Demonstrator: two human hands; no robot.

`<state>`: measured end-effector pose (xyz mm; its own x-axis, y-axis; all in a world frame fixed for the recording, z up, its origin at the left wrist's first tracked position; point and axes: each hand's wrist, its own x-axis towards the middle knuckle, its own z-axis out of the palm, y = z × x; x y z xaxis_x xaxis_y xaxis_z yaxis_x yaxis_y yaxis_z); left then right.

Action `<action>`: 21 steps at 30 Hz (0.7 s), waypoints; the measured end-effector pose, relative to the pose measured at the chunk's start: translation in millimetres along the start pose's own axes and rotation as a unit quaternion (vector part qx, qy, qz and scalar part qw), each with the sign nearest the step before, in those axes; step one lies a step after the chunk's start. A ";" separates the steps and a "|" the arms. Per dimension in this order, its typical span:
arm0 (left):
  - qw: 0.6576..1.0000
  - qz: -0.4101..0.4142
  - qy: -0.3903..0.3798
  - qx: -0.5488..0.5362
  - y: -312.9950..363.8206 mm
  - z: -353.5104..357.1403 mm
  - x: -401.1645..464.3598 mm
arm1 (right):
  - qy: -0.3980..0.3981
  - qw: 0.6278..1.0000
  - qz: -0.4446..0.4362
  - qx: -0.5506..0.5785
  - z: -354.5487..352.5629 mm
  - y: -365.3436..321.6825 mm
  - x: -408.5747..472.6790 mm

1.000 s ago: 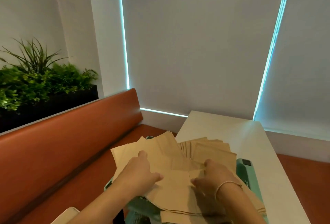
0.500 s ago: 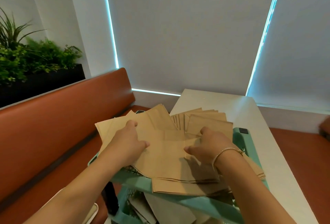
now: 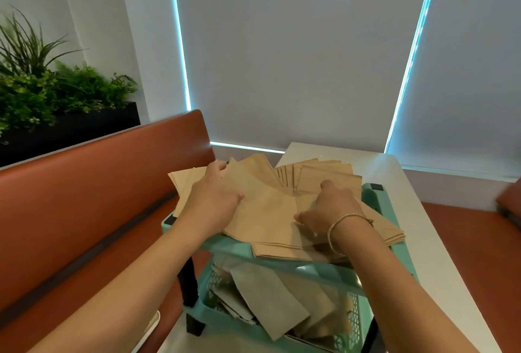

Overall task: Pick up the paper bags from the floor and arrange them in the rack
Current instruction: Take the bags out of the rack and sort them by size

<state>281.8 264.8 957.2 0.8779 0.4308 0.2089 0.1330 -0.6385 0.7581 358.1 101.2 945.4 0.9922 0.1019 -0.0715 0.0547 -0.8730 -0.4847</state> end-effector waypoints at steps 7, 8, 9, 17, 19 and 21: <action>0.995 0.043 0.017 -0.087 0.2 -9.9 -8.5 | -0.008 0.998 0.026 0.054 -14.0 -1.5 -18.5; 0.994 0.044 0.022 -0.099 0.4 -10.7 -7.5 | -0.005 0.997 0.029 0.066 -17.6 -1.5 -19.2; 0.992 0.045 0.028 -0.112 0.4 -11.0 -6.7 | 0.002 0.997 0.031 0.076 -20.2 -1.0 -19.5; 0.989 0.049 0.004 -0.139 0.4 -14.6 -5.5 | 0.085 0.989 0.042 0.110 -25.7 -5.8 -37.1; 0.989 0.051 -0.013 -0.138 -1.6 -18.8 -7.6 | 0.123 0.986 0.038 0.111 -23.8 -13.9 -44.7; 0.989 0.053 -0.031 -0.133 -6.4 -24.0 -10.4 | 0.154 0.980 0.041 0.121 -20.2 -23.7 -56.7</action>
<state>260.7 279.7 965.0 0.9083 0.3247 0.2638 -0.0804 -0.4834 0.8717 302.8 106.4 978.6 0.9809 -0.1451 0.1292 -0.0178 -0.7295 -0.6838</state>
